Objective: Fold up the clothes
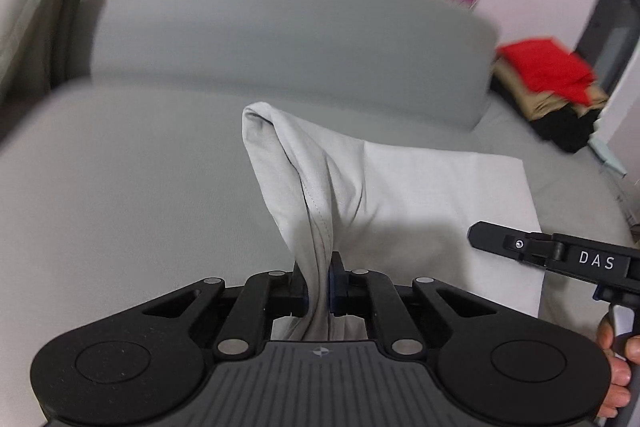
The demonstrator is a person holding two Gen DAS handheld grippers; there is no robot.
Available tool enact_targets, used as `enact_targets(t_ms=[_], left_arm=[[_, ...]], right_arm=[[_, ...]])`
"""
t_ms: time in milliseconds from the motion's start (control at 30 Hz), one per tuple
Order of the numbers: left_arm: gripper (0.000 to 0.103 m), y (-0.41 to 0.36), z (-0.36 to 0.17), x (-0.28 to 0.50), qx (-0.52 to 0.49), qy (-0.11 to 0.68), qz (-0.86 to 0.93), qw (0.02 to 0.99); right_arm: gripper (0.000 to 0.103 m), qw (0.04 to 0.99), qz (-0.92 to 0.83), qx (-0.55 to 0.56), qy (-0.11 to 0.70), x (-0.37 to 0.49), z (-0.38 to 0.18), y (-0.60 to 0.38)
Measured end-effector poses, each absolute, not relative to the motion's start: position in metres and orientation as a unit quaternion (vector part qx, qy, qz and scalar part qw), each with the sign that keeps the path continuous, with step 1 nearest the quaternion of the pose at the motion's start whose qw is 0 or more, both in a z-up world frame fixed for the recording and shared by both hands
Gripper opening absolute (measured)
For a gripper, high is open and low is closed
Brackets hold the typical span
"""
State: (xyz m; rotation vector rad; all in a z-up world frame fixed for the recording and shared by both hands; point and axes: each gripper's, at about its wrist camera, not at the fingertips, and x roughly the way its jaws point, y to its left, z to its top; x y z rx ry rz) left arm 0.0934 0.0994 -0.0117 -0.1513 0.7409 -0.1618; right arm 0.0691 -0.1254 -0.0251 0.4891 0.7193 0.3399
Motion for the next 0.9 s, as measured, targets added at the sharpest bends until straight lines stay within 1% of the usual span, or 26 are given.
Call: enact_targets(t_ms=[100, 200, 400, 567, 667, 767, 900], left_arm=[[0.007, 0.084, 0.026, 0.054, -0.059, 0.304, -0.086, 0.947], [0.007, 0.065, 0.059, 0.021, -0.055, 0.263, -0.117, 0.956], [0.007, 0.000, 0.117, -0.025, -0.045, 0.175, -0.192, 0.965], [0.007, -0.053, 0.154, -0.058, -0.045, 0.115, -0.270, 0.955], [0.007, -0.089, 0.162, -0.062, -0.047, 0.110, -0.317, 0.941], [0.007, -0.129, 0.153, -0.053, -0.043, 0.138, -0.346, 0.927], [0.007, -0.178, 0.121, -0.023, -0.021, 0.187, -0.356, 0.915]], right_arm=[[0.005, 0.910, 0.172, 0.229, 0.299, 0.030, 0.020, -0.129], [0.005, 0.922, 0.170, 0.238, 0.253, -0.013, 0.063, -0.146], [0.005, 0.943, 0.134, 0.255, 0.167, -0.104, 0.145, -0.203], [0.005, 0.963, 0.080, 0.238, 0.097, -0.173, 0.202, -0.236], [0.005, 0.968, 0.047, 0.235, 0.075, -0.206, 0.218, -0.261], [0.005, 0.968, 0.016, 0.239, 0.072, -0.232, 0.221, -0.293], [0.005, 0.959, -0.021, 0.264, 0.099, -0.230, 0.190, -0.337]])
